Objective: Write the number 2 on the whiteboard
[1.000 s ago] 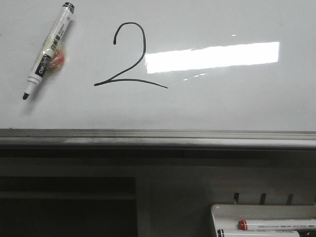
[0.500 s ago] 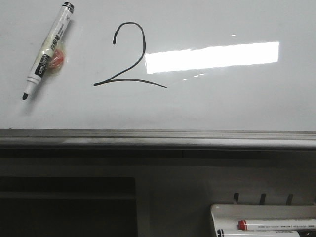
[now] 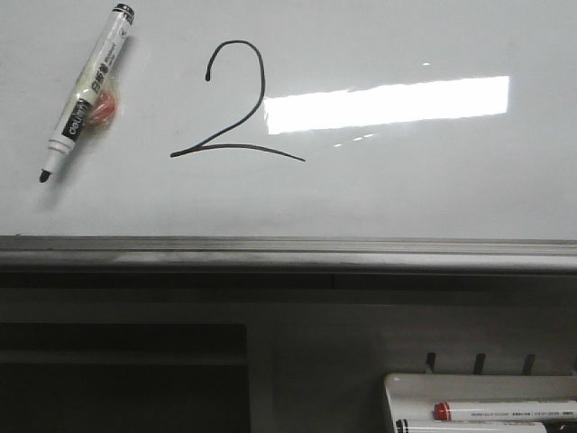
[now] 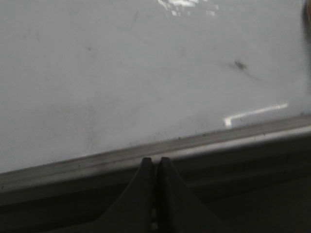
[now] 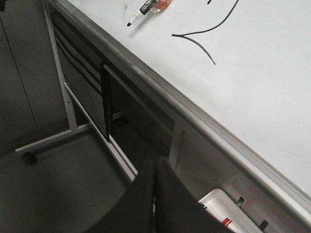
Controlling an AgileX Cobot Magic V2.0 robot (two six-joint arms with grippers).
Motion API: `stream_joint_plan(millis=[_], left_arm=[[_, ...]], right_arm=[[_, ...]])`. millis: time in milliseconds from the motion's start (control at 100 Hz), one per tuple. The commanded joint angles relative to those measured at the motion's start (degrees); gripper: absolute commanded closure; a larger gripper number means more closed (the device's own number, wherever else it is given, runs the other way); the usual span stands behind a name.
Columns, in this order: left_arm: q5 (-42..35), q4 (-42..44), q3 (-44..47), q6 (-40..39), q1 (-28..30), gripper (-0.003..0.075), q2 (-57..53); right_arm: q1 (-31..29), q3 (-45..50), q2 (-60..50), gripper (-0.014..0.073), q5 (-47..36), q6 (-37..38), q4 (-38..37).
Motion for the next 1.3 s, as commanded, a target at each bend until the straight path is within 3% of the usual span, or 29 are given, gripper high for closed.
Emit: stream_joint_plan(millis=[0, 240, 400, 1290], left_arm=[[-5.55, 0.48, -0.47, -0.07, 0.36, 0.0741, 0.06], [-20.08, 1.76, 9.52, -13.10, 3.62, 0.0741, -7.09], [-8.33, 4.27, 9.67, -14.94, 4.68, 0.0741, -9.98], [-7.97, 7.49, 9.67, -14.94, 4.68, 0.0741, -9.88]], right_arm=[[-0.33, -1.42, 0.31, 0.0664, -4.18, -0.35, 0.21], [-0.33, -1.42, 0.31, 0.0664, -4.18, -0.35, 0.21], [-0.33, -1.42, 0.31, 0.0664, -4.18, -0.35, 0.21], [-0.33, -1.42, 0.31, 0.0664, -4.18, -0.35, 0.21]])
